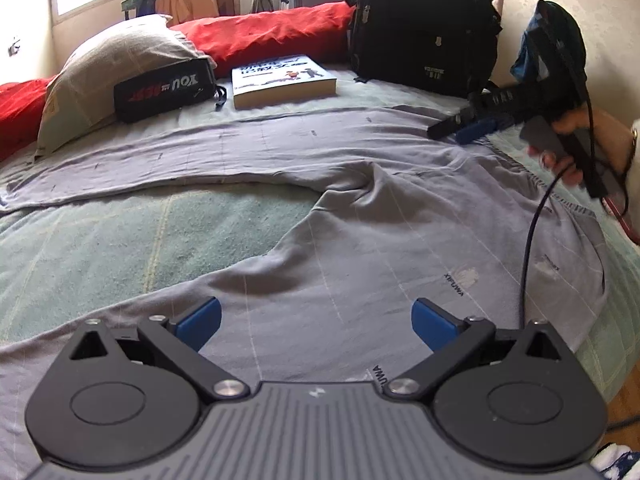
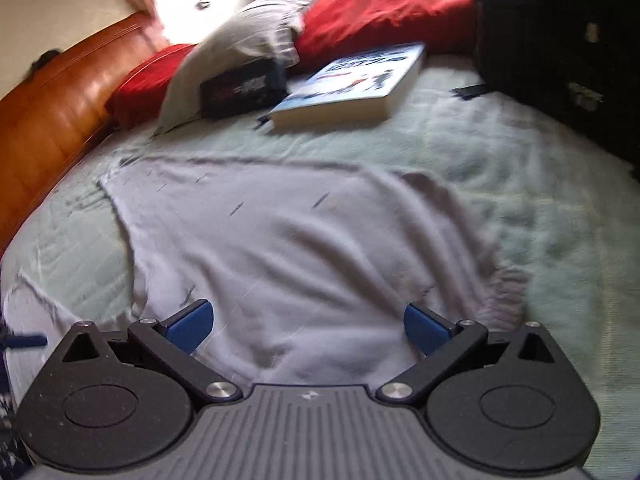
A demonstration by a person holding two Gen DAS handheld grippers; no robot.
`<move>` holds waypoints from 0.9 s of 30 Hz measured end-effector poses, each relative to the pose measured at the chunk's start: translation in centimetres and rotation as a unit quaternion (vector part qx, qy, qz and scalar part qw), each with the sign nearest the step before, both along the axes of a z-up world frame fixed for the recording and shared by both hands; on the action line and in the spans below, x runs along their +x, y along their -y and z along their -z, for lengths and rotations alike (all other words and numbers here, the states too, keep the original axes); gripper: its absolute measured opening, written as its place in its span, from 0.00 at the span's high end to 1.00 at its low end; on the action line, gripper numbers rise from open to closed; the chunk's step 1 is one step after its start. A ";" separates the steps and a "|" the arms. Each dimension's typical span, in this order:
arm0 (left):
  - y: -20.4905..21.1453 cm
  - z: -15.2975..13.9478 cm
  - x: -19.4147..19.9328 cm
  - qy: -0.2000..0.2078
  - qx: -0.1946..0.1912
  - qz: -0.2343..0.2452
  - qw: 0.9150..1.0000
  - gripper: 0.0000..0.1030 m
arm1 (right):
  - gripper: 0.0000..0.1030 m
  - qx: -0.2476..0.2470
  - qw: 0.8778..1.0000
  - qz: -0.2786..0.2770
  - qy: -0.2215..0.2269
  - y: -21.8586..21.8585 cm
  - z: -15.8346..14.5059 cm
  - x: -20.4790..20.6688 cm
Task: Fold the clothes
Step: 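Close the right gripper on the edge of the grey garment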
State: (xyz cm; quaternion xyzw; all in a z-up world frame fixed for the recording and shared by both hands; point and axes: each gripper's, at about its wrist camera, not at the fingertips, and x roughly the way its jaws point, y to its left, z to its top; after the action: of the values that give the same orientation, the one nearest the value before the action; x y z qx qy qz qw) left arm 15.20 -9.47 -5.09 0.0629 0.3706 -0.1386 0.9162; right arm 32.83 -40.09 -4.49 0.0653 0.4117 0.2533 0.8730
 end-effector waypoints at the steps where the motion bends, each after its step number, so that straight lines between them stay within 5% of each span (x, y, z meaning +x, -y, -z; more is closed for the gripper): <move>1: 0.0 0.1 0.0 0.000 -0.001 0.002 1.000 0.02 | 0.00 -0.006 1.000 0.001 0.006 0.4 -0.5 0.2; 4: 0.0 0.3 0.0 -0.003 -0.005 0.004 1.000 0.02 | 0.00 -0.004 1.000 0.001 0.021 2.2 -1.6 1.1; 15: -0.1 1.0 0.4 -0.019 -0.022 0.001 1.000 0.02 | 0.00 0.087 0.993 0.007 -0.078 8.3 1.4 9.2; 21: 0.2 1.5 0.6 -0.029 -0.022 -0.001 0.999 0.02 | 0.00 0.221 0.966 -0.042 -0.129 9.4 3.5 10.7; 27: 0.6 1.6 0.8 -0.032 -0.025 0.006 0.999 0.02 | 0.00 0.256 0.955 -0.058 -0.137 7.6 4.5 12.2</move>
State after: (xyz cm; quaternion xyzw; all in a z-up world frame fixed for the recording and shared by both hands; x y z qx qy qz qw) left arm 16.01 -10.12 -6.71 0.0373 0.3958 -0.1550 0.9044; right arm 45.08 -47.68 -9.01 0.2969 0.4521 0.3890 0.7458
